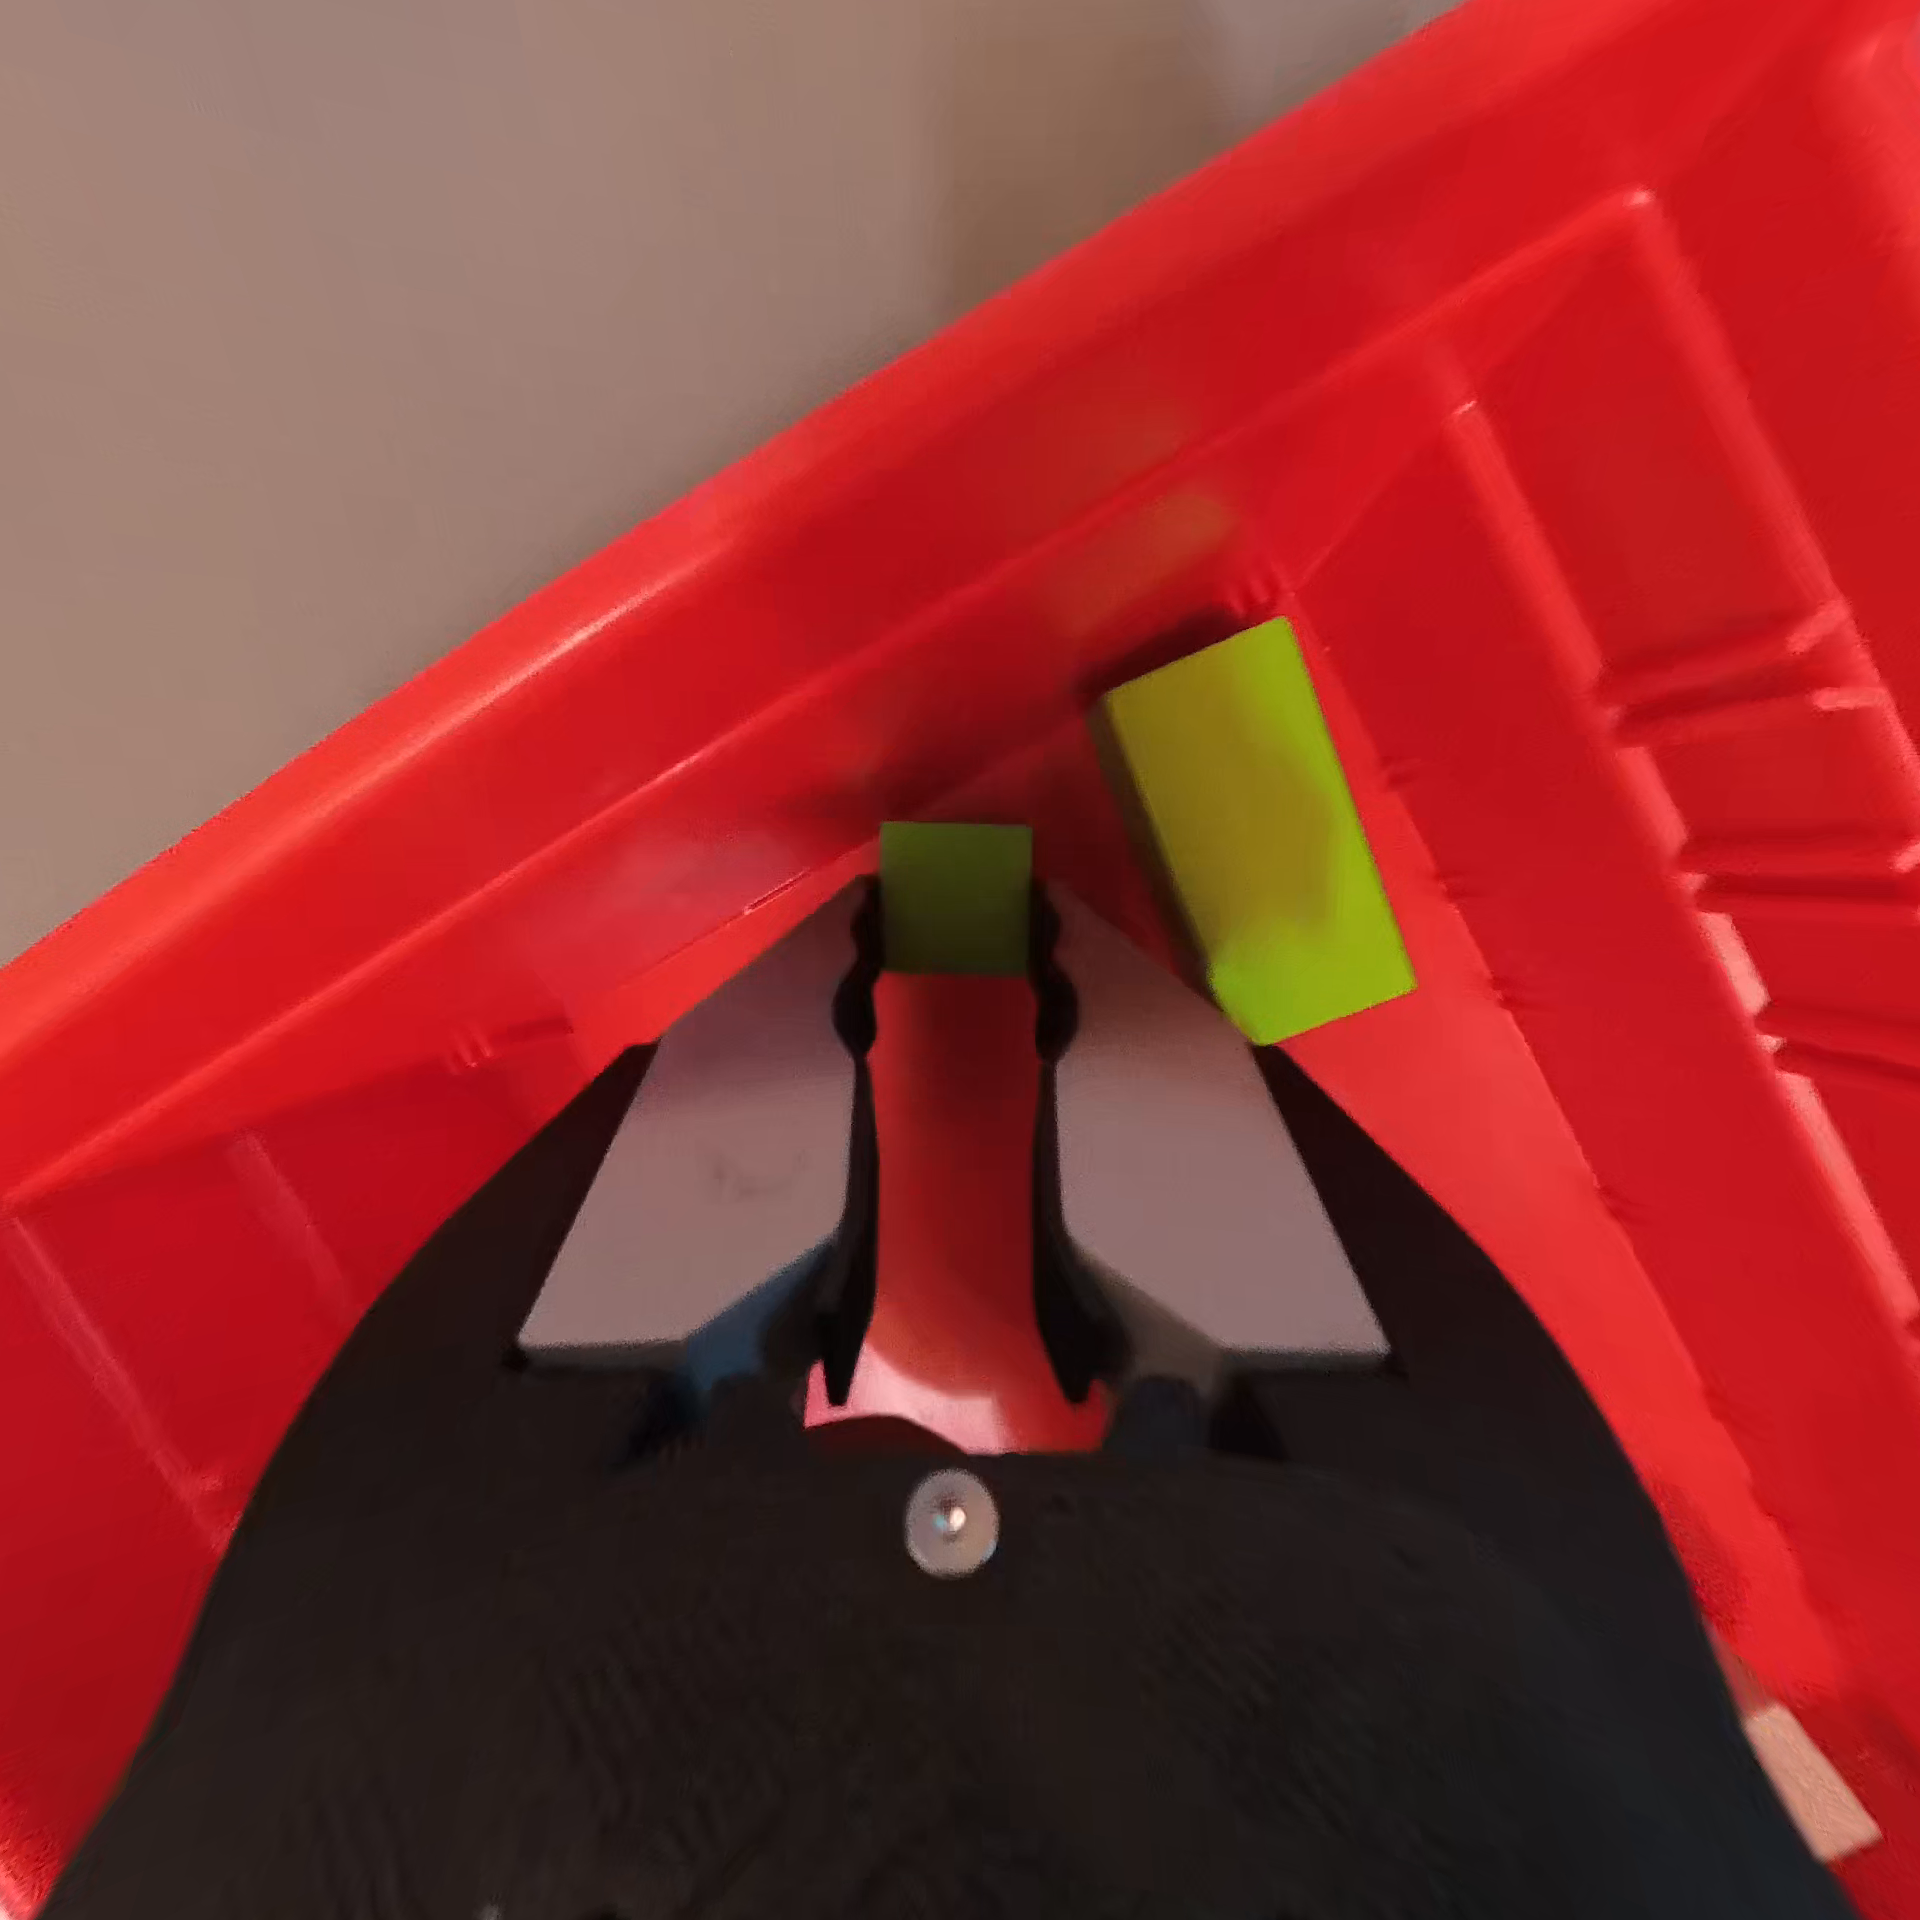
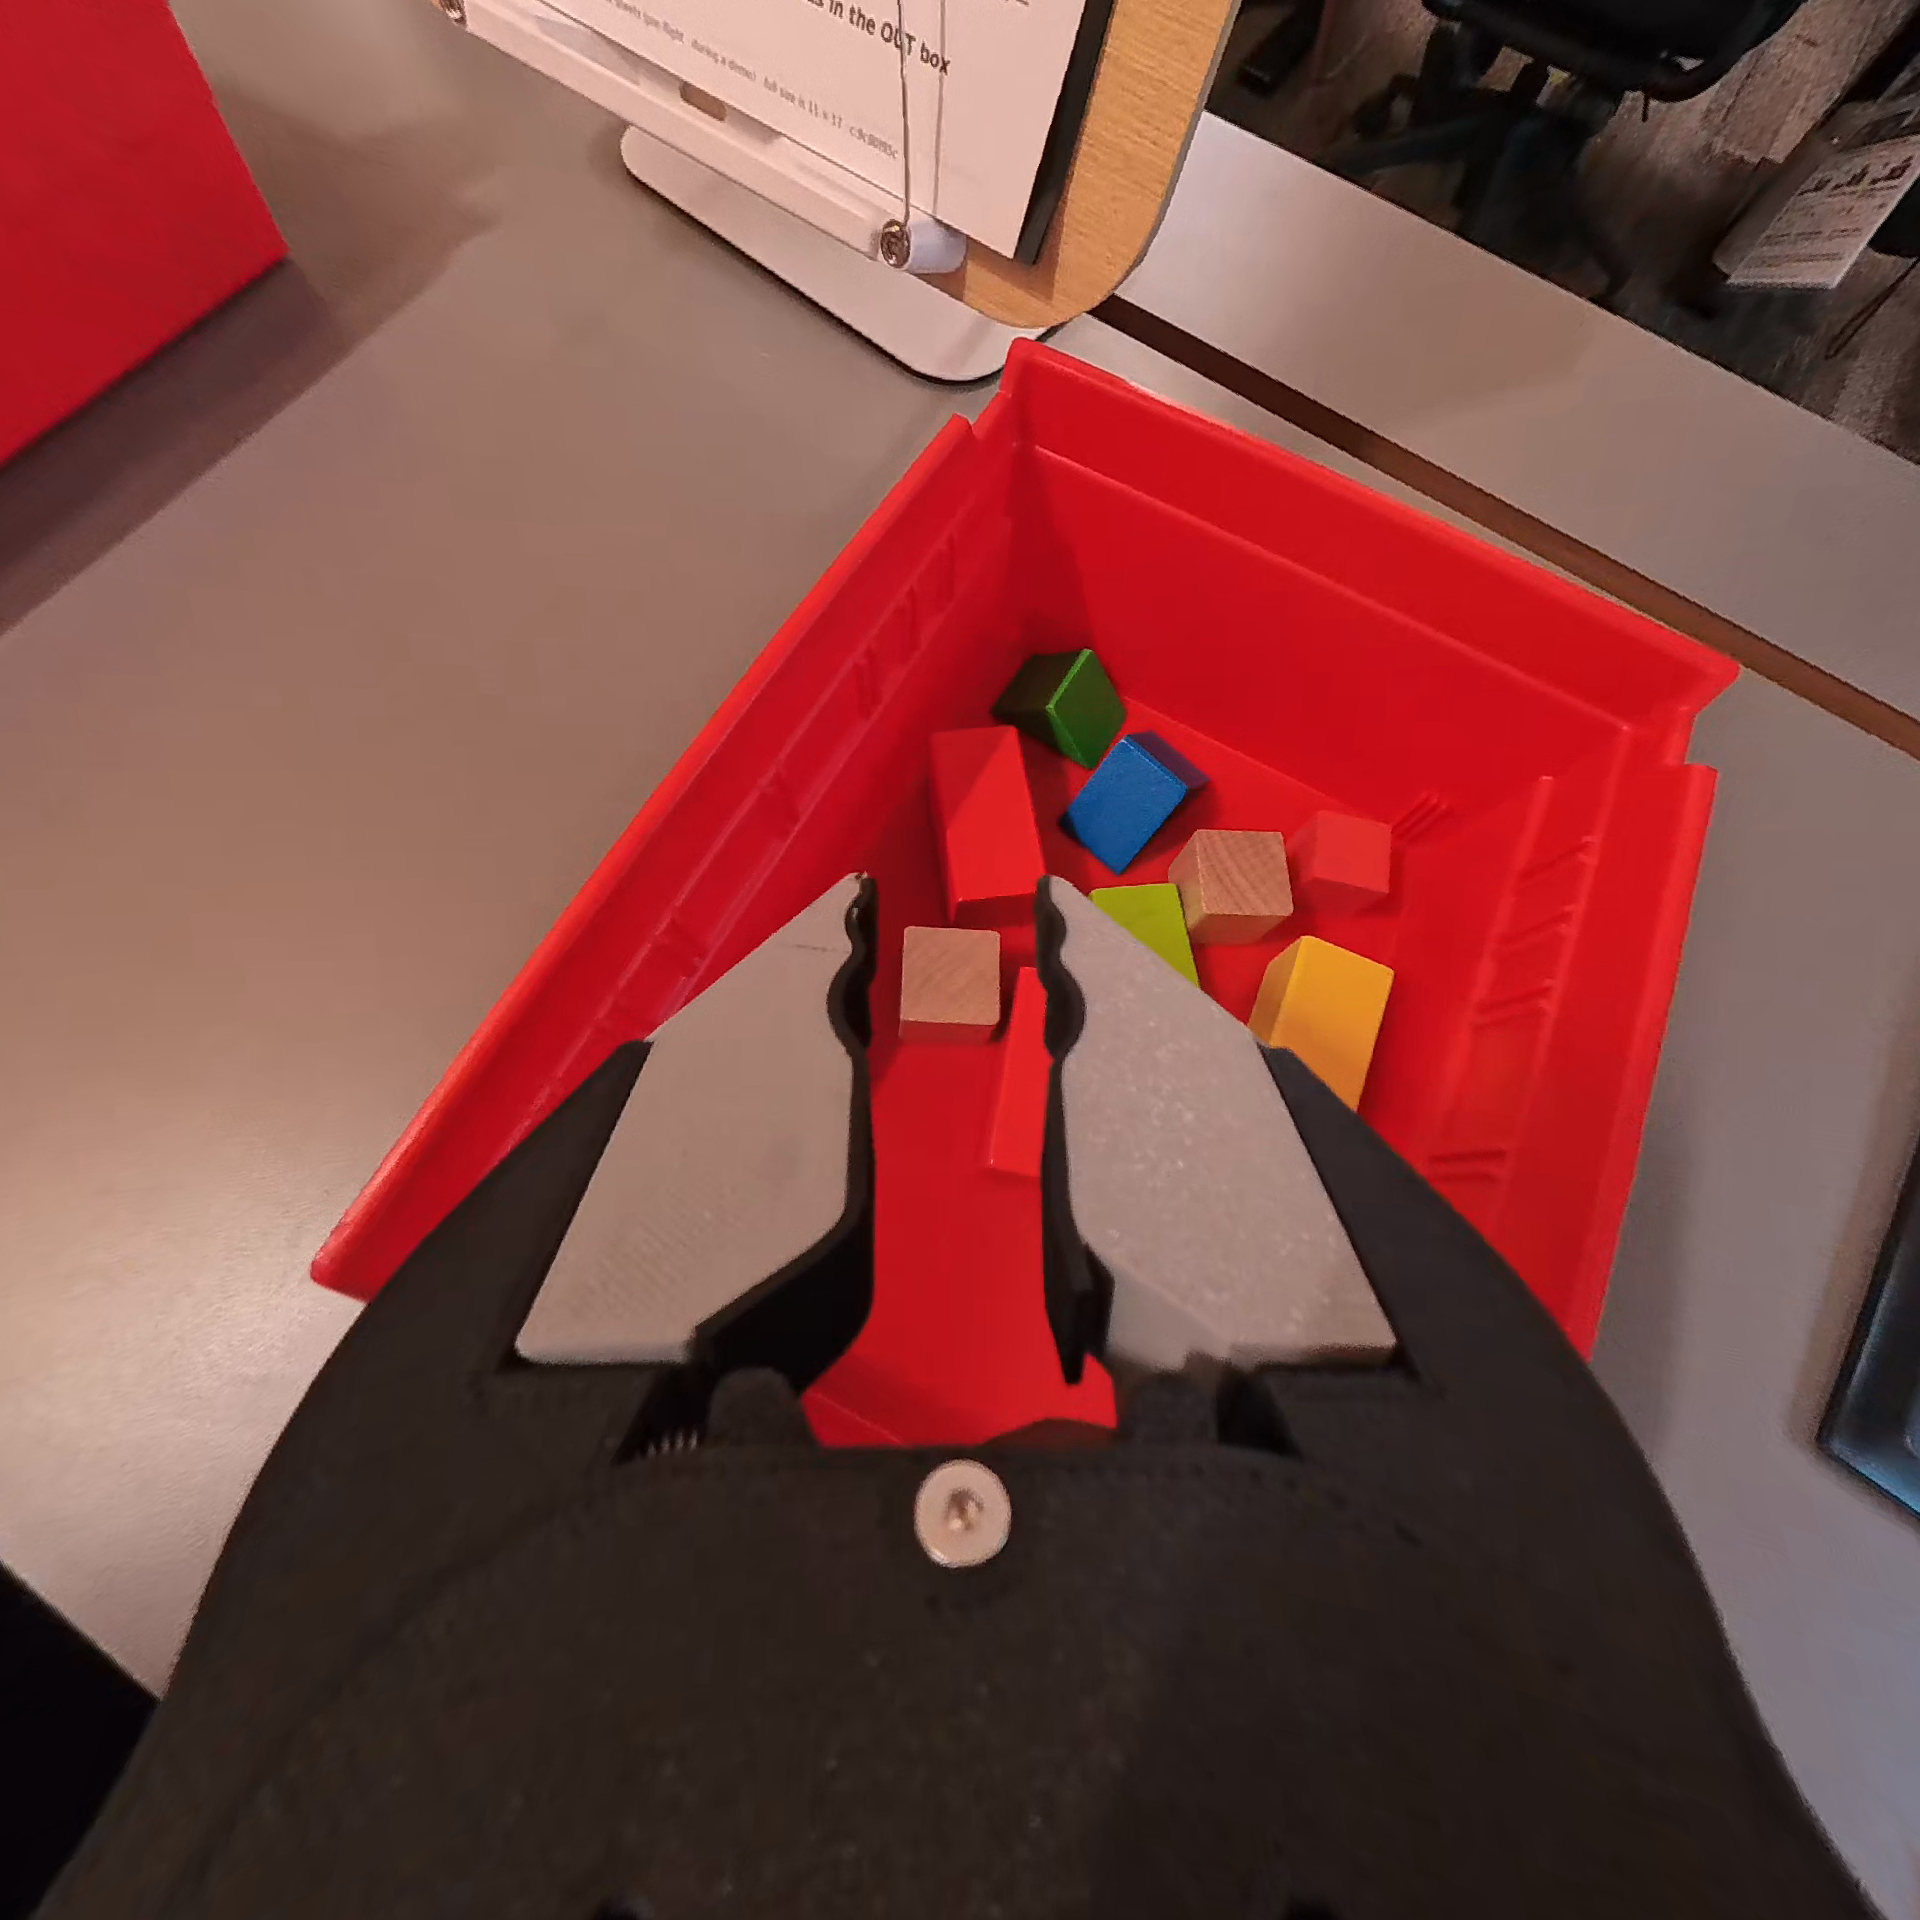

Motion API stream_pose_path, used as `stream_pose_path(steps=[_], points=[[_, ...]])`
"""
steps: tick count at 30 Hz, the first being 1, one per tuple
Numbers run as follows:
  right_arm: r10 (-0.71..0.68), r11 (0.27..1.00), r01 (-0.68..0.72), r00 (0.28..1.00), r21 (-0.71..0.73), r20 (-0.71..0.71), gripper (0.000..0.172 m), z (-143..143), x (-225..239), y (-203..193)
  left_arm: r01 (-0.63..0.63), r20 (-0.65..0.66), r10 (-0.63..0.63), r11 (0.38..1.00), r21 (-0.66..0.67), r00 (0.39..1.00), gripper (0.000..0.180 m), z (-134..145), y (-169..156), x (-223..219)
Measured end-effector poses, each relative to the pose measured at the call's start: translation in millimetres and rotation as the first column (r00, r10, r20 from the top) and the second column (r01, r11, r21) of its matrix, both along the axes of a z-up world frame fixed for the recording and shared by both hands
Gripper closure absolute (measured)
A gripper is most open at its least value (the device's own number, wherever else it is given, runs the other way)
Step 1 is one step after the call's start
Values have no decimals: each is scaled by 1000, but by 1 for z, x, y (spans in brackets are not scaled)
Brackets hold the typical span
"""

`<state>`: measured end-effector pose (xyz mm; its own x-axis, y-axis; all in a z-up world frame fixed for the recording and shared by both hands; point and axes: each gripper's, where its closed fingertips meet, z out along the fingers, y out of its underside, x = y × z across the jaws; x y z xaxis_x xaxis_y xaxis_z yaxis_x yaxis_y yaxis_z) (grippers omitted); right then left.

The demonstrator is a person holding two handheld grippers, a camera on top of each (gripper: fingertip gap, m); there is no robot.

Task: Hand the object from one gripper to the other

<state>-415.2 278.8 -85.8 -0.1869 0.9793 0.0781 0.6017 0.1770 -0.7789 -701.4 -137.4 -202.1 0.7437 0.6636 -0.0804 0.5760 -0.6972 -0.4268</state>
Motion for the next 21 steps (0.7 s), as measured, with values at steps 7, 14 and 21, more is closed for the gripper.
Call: stream_pose_path(steps=[7, 14, 21], points=[[43, 998, -45, 997, -34, -60, 148, 17, 5, -14, 82, -233, -62, 994, 74, 970, 158, 58, 8, 20], [390, 881, -419, 906, -219, -162, 149, 43, 18, -124, 526, -615, -327, 833, 171, 717, 158, 181, 97, 182], [759, 243, -788, 517, -566, -395, 136, 93, 98, -239, 929, -911, -390, 370, -23, 133, 158, 219, 156, 370]])
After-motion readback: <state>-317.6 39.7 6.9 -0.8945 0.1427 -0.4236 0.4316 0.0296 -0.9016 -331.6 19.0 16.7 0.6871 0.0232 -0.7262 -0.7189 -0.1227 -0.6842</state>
